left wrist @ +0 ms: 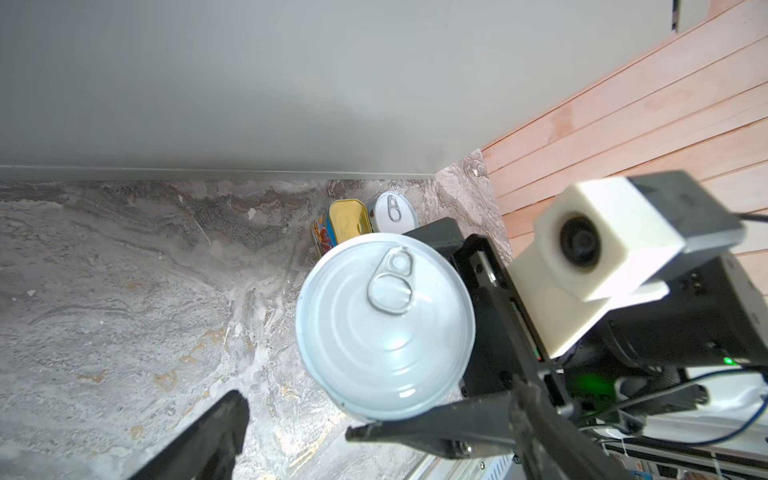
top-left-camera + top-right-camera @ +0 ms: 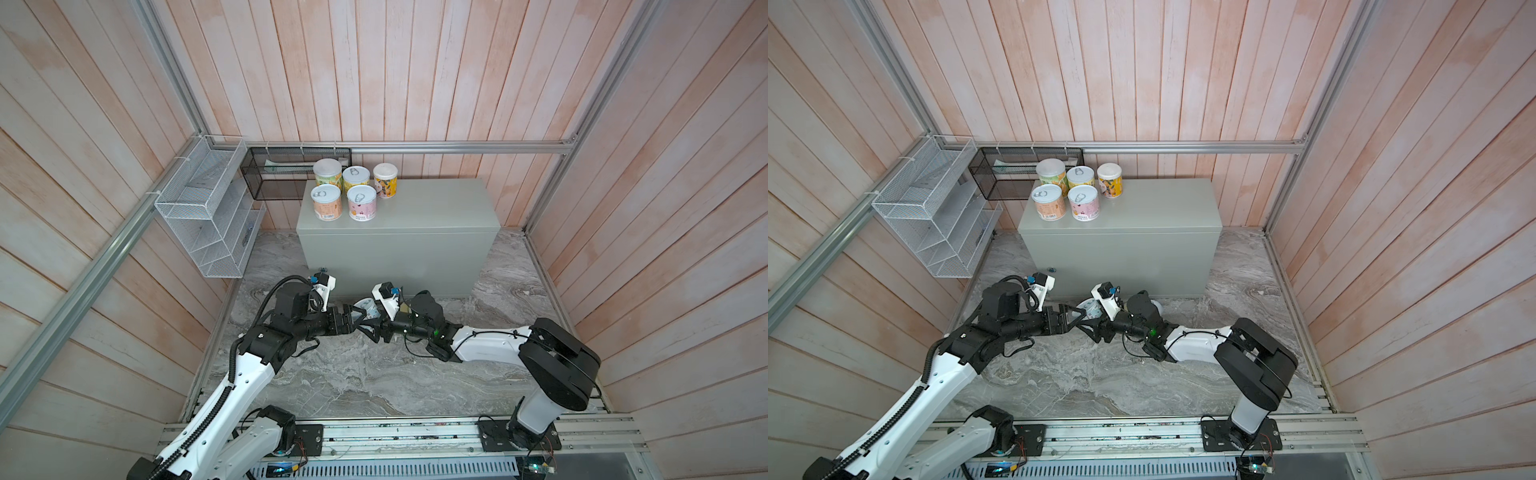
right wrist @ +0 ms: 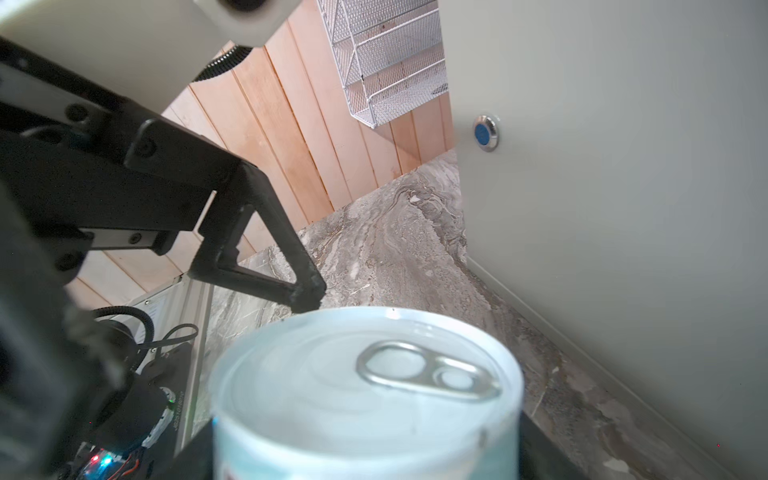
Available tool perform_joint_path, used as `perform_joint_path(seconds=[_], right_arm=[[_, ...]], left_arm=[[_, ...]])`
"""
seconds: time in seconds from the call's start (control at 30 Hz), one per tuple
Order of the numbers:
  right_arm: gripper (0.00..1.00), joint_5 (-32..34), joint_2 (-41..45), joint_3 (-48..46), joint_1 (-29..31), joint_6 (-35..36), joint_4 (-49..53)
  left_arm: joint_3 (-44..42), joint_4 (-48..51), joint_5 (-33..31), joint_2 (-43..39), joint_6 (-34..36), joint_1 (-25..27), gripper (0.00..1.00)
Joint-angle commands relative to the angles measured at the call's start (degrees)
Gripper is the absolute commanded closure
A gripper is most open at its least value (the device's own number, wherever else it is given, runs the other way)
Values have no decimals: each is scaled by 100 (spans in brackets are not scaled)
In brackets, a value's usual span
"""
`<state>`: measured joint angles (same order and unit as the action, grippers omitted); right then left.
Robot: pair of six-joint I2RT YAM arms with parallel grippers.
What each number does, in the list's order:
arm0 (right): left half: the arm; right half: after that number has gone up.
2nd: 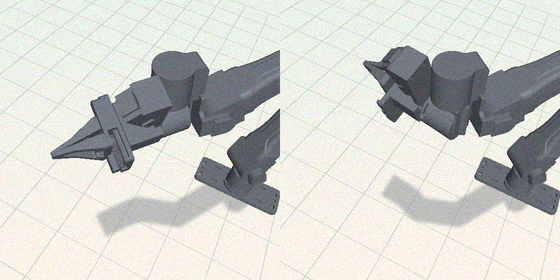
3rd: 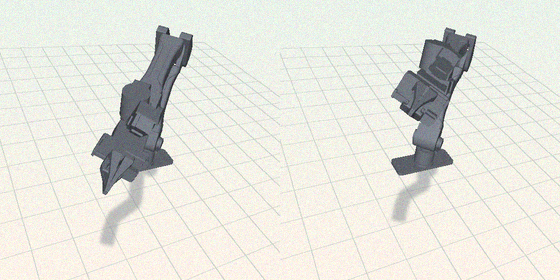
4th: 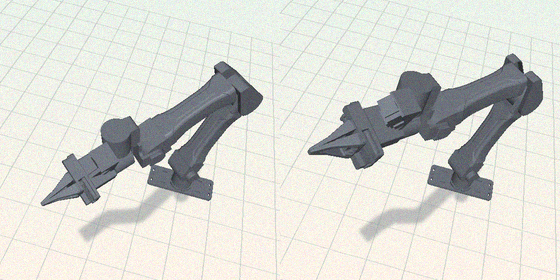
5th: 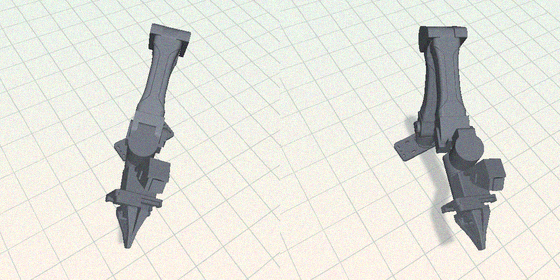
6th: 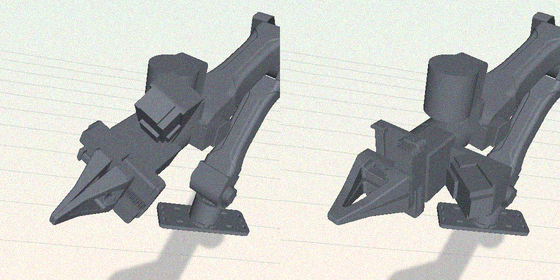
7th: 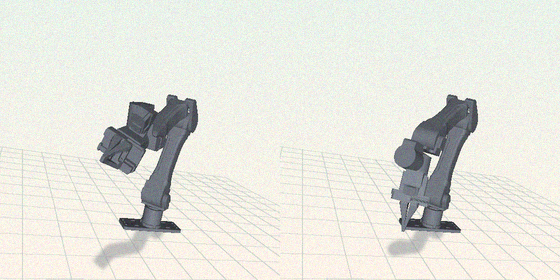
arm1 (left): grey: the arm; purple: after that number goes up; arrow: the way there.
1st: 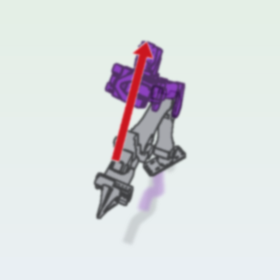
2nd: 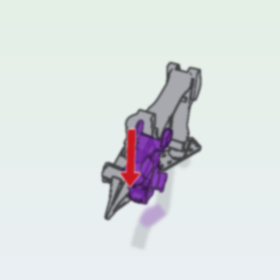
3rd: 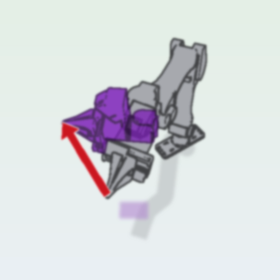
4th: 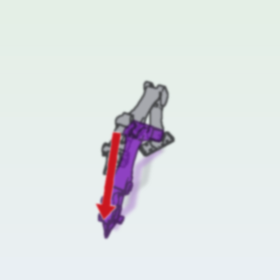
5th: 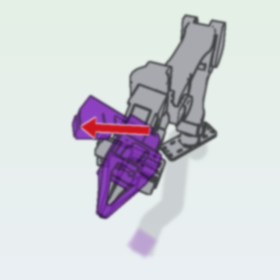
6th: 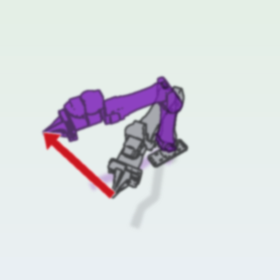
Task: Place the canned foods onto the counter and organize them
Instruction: 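Open the left gripper and draw it back while the right gripper lifts the can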
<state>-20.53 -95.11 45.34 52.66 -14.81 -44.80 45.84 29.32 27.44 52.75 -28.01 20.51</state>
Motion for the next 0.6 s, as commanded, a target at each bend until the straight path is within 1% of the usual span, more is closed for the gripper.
perform_joint_path(seconds=[0.0,0.23,0.4,0.57], right_arm=[[39,348,313,12,-27,40,-94],[39,686,665,-93,-28,-66,167],[39,1024,1166,-247,-26,-66,576],[39,1330,1783,-506,-24,-118,954]], left_arm=[[-182,-303,-378,-177,119,-31,0],[-480,-649,-693,-376,111,-32,0],[-1005,-1237,-975,-557,-99,-32,0],[-1338,-1562,-1153,-553,68,-34,0]])
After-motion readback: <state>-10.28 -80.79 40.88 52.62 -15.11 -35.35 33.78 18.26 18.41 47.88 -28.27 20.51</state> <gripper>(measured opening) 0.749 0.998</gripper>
